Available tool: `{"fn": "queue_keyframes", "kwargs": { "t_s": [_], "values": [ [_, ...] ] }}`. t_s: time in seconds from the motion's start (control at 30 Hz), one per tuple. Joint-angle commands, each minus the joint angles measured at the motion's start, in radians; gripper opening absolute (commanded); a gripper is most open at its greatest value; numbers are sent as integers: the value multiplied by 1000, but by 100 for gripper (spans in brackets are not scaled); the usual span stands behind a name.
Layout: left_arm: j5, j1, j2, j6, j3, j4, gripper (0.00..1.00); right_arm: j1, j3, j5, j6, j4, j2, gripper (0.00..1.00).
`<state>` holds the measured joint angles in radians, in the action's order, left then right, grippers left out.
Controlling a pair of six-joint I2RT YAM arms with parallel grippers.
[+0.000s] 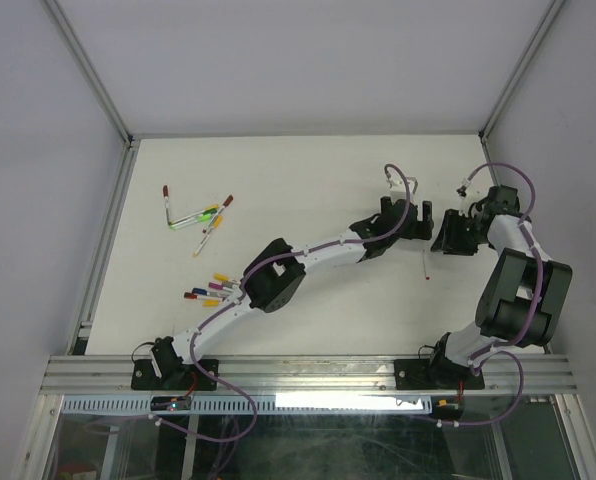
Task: Open the pen caps
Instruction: Pick up the pen from the center of the board.
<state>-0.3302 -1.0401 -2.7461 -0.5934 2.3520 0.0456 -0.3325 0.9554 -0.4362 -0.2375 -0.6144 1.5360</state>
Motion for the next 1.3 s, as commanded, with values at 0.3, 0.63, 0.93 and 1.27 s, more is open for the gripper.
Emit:
{"fn": "queue_keyframes", "kwargs": {
  "t_s": [0.3, 0.63, 0.93, 1.27],
  "values": [
    [157, 67, 452, 52, -371, -205, 99, -16, 17, -88, -27, 18, -78, 43],
    [398, 263, 1056, 255, -1183, -440, 99, -14, -16, -332, -95, 33, -263, 44],
    [414, 364, 1404, 211, -1609, -372, 99, 102, -15, -492, -227, 37, -383, 44],
    [280, 398, 1506, 246, -1739, -229, 99, 297, 57, -656, -426, 0, -401, 53]
  ]
}}
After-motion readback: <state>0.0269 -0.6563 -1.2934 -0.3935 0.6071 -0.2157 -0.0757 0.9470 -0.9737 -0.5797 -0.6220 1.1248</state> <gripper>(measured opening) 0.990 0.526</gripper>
